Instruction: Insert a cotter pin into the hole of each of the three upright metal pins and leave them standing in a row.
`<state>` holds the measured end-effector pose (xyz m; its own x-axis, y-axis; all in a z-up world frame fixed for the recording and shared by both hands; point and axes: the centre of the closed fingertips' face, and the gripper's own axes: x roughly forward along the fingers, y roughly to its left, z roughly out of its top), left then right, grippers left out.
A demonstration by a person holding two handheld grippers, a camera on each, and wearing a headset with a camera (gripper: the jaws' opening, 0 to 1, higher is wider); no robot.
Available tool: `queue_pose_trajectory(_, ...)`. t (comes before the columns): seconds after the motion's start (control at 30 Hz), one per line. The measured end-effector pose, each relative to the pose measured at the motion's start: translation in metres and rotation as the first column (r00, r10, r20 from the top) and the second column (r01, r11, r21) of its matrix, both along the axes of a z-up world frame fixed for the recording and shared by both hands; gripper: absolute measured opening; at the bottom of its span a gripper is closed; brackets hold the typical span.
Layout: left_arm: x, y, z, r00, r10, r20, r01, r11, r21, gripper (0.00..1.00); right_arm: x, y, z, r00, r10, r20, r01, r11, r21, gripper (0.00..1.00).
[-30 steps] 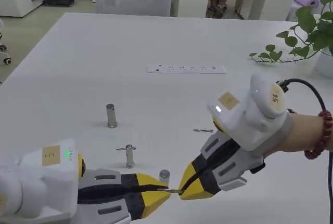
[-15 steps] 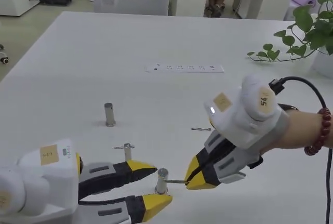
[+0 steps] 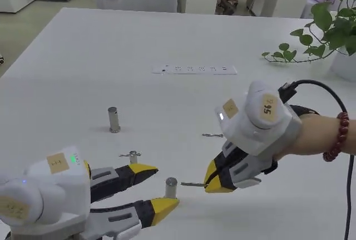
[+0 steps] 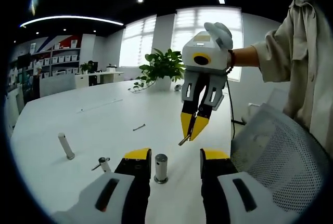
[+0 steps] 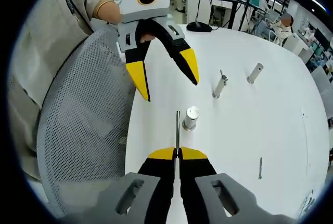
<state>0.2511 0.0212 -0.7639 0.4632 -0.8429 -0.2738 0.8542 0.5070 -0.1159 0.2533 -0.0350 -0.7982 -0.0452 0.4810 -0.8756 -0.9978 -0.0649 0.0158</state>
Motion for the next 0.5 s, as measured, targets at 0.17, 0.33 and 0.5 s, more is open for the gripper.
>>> queue_pose_trajectory(0.17, 0.008, -0.001, -0.008, 1.0, 0.022, -0.007, -0.022, 1.0, 0.014, 0.36, 0.005, -0.005, -0.007, 1.0, -0.013, 0.01, 0.013, 1.0, -0.026, 0.02)
queue_pose_trajectory(0.33, 0.015, -0.002, -0.018, 0.999, 0.034, -0.022, -0.033, 0.999, 0.025, 0.35, 0.01, -0.007, -0.012, 1.0, -0.025, 0.017, 0.026, 0.999, -0.04, 0.02)
queue_pose_trajectory(0.5, 0.021, -0.001, -0.029, 0.999, 0.034, -0.032, -0.033, 0.999, 0.043, 0.34, 0.014, -0.008, -0.017, 0.999, -0.026, 0.025, 0.027, 0.998, -0.056, 0.02)
